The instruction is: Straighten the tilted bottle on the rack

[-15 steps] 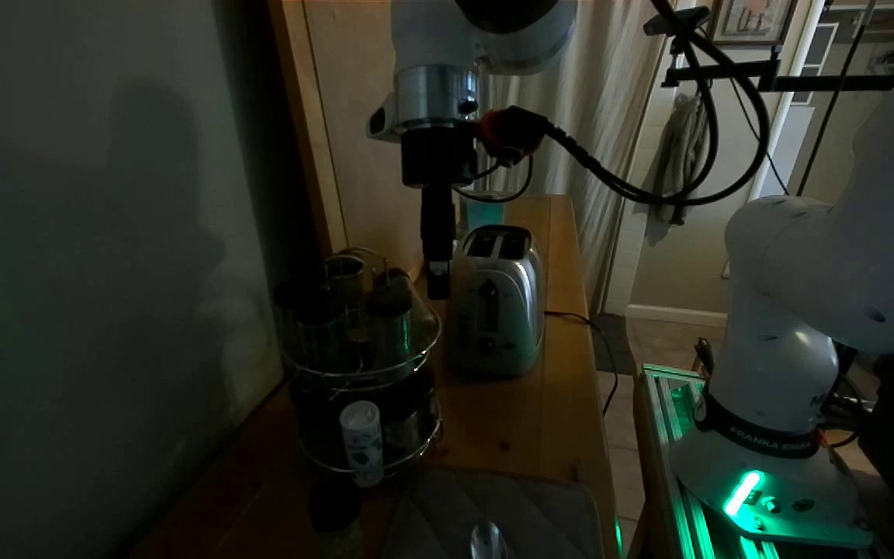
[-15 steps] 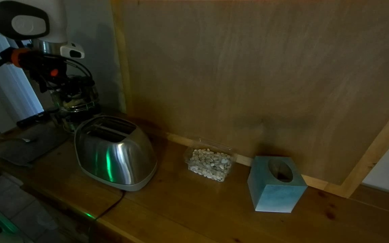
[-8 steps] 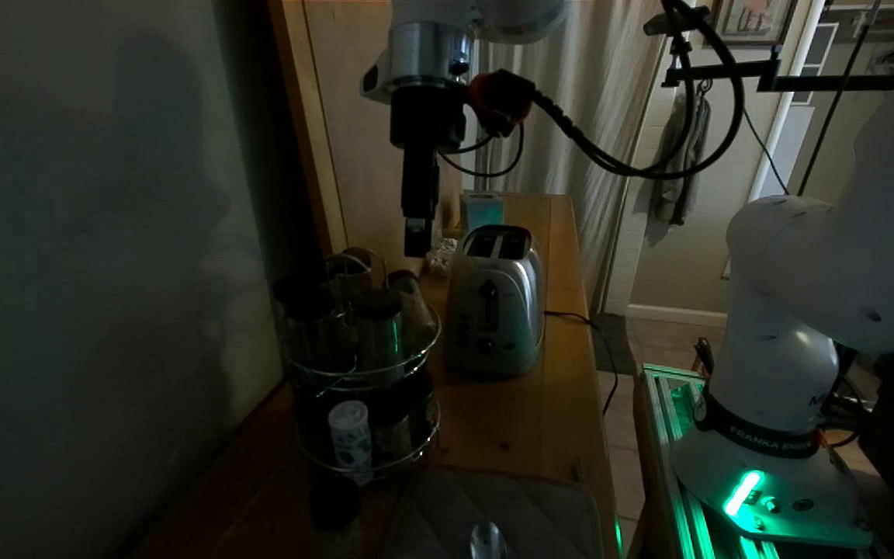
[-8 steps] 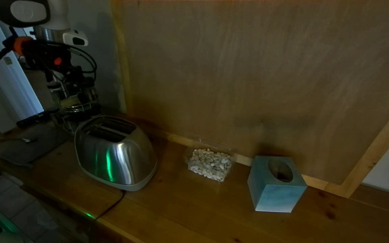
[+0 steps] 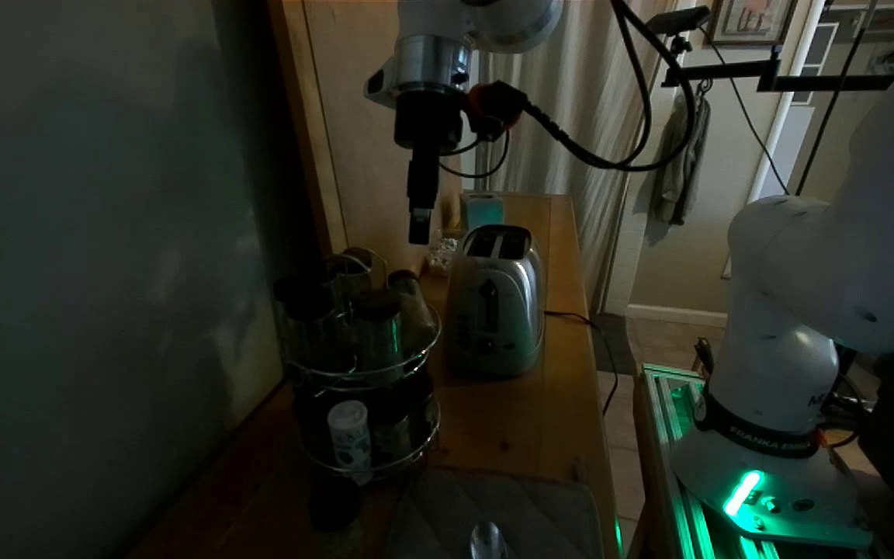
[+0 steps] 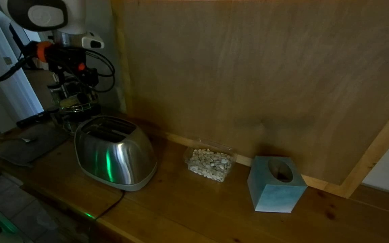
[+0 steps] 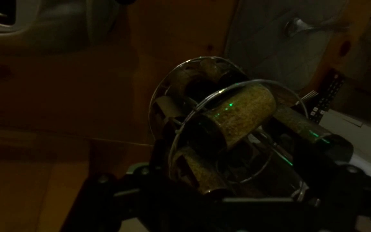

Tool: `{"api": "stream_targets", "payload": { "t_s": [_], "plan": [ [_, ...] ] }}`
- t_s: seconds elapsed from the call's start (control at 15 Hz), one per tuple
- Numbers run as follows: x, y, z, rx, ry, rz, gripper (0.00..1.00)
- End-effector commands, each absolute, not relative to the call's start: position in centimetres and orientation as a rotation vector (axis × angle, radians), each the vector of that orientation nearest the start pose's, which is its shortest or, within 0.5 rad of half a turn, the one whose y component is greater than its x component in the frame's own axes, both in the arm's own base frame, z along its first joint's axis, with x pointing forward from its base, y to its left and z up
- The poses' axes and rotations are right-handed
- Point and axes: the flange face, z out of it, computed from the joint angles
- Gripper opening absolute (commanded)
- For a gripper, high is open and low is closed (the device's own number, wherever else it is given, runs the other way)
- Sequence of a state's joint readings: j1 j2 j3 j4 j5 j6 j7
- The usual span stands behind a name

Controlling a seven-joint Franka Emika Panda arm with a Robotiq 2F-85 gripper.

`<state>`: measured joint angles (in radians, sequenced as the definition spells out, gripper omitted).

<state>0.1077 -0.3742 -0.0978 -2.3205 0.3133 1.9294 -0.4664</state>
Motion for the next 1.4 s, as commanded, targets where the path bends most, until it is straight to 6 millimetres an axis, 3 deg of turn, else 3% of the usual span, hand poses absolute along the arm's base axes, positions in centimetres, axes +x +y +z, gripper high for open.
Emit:
{"api": "stream_targets", "payload": {
  "t_s": [0.0, 1.07, 1.13, 1.27, 1.33],
  "plan": [
    [44.5, 2.0, 47.1, -2.721, -0.616, -0.064, 1.00],
    [46.0, 4.7, 43.0, -2.590, -0.733, -0.066, 1.00],
    [46.0, 4.7, 42.8, -2.591, -0.739, -0.060, 0.97],
    [46.0, 4.8, 42.5, -2.593, -0.747, -0.044, 0.72],
    [46.0, 4.8, 42.4, -2.594, -0.748, -0.041, 0.69]
  ]
}}
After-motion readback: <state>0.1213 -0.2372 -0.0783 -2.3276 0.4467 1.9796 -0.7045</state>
